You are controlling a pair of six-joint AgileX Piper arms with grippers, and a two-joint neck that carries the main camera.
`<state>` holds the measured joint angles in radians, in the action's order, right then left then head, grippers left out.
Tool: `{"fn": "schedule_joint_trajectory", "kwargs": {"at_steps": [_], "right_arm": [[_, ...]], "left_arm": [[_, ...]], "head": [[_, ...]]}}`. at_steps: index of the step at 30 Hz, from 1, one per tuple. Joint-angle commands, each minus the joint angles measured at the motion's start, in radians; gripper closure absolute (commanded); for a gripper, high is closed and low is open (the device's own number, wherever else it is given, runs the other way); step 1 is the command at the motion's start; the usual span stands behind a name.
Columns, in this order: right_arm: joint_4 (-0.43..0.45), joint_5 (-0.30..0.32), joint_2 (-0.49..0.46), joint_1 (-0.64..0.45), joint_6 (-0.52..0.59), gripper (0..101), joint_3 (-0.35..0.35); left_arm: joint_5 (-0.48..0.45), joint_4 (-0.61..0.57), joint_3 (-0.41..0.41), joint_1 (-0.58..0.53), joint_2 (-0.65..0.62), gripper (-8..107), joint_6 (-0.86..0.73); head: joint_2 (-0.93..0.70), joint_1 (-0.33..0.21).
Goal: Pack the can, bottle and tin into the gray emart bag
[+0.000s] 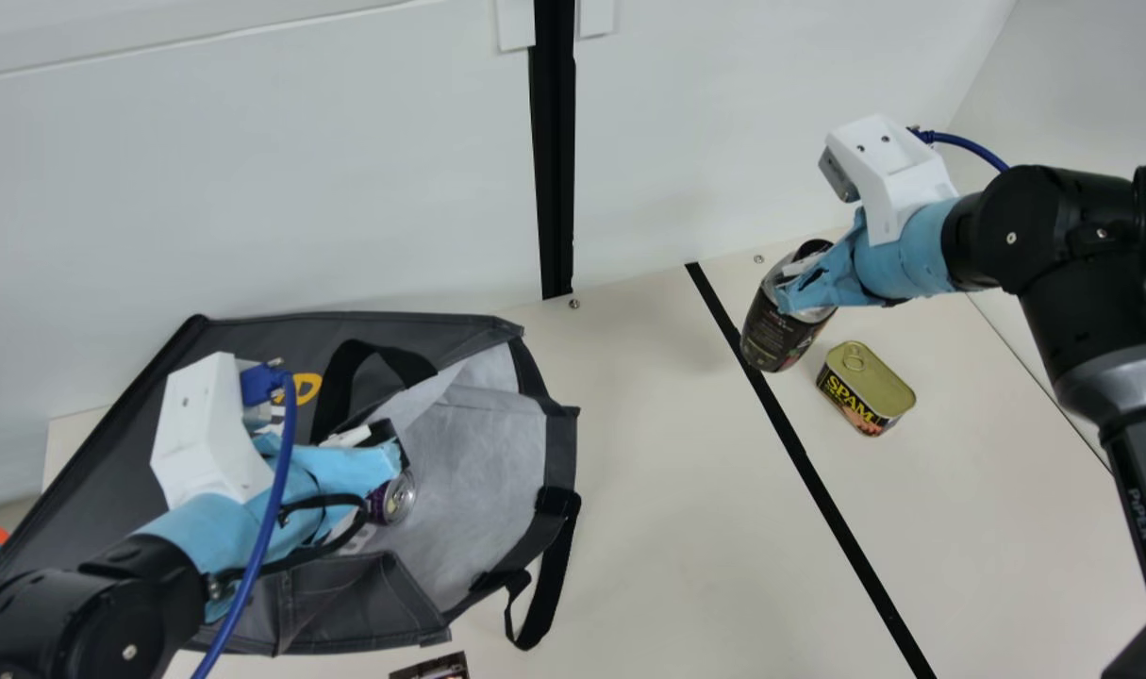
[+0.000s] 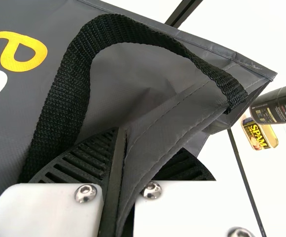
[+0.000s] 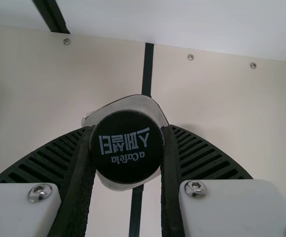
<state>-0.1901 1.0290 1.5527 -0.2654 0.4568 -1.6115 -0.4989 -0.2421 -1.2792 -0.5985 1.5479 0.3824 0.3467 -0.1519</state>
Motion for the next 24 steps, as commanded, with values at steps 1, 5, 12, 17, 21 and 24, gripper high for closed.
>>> {"fn": "schedule_joint_trajectory", "kwargs": {"at_steps": [1, 5, 12, 17, 21, 24], "right_arm": [[-0.005, 0.005, -0.007, 0.005, 0.009, 101, 0.005], [-0.016, 0.015, -0.027, 0.018, 0.026, 101, 0.015], [-0.034, 0.033, -0.066, 0.047, 0.059, 101, 0.045], [-0.037, 0.041, -0.097, 0.073, 0.078, 101, 0.074], [-0.041, 0.049, -0.121, 0.094, 0.09, 101, 0.098], [-0.047, 0.057, -0.137, 0.11, 0.097, 101, 0.112]], "left_arm": [[0.0, 0.0, 0.0, 0.0, 0.0, 89, 0.0], [0.0, 0.0, 0.0, 0.0, 0.0, 89, 0.0], [0.0, 0.0, 0.0, 0.0, 0.0, 89, 0.0], [0.0, 0.0, 0.0, 0.0, 0.0, 89, 0.0], [0.0, 0.0, 0.0, 0.0, 0.0, 89, 0.0], [0.0, 0.0, 0.0, 0.0, 0.0, 89, 0.0]], "head": [[0.002, -0.023], [0.002, -0.023], [0.002, -0.023], [0.002, -0.023], [0.002, -0.023], [0.002, -0.023]]}}
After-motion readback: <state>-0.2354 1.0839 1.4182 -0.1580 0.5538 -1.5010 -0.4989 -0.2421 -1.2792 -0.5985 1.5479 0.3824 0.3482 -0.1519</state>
